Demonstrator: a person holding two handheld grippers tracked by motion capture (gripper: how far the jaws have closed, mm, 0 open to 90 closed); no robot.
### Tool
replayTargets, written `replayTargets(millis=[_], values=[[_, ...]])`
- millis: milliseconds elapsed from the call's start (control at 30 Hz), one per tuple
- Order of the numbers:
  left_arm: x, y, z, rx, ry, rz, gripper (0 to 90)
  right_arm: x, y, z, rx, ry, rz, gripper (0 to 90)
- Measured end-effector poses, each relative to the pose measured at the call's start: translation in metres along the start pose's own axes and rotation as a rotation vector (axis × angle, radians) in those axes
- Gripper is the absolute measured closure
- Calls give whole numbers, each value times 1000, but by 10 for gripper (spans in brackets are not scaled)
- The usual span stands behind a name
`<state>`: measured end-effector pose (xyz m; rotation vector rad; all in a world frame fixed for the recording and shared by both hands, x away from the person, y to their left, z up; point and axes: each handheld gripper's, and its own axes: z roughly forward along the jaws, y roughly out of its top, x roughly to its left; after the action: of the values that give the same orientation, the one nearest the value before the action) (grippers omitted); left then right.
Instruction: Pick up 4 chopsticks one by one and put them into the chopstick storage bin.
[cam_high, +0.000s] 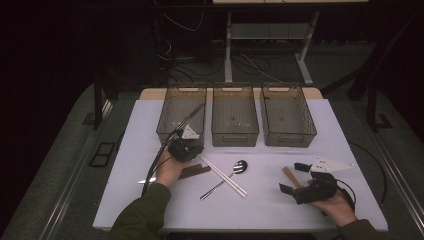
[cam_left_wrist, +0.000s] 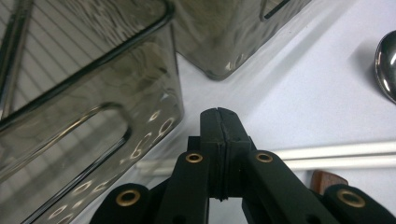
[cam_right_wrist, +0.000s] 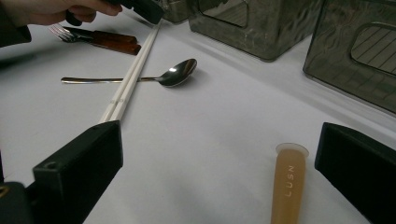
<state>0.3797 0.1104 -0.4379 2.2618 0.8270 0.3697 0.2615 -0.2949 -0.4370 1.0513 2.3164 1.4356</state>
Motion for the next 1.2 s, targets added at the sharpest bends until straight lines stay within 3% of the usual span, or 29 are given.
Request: replayTargets(millis=[233, 400, 433, 467, 700, 767, 900, 1100, 1200], values=[[-1, 0, 5, 30, -7, 5, 893, 0, 0, 0, -2, 0, -3, 11], [-1, 0, 6, 48, -30, 37, 895, 0, 0, -1, -2, 2, -5, 11], [-3, 0, 6, 51, -36, 19, 895, 0, 0, -1, -3, 2, -5, 11], [-2, 0, 6, 52, -38, 42, 895, 0, 0, -1, -3, 1, -5, 11], [-5, -2, 4, 60, -69, 9, 895, 0, 0, -1, -4, 1, -5, 11], [-5, -2, 3, 67, -78, 24, 895, 0, 0, -1, -5, 1, -4, 11], [-8, -4, 1, 68, -93, 17, 895, 0, 0, -1, -4, 1, -2, 11], [-5, -4, -5, 59, -88, 24, 894, 0, 0, -1, -4, 2, -6, 11], [2, -5, -16, 26, -56, -13, 894, 0, 0, -1, -4, 2, -6, 11]])
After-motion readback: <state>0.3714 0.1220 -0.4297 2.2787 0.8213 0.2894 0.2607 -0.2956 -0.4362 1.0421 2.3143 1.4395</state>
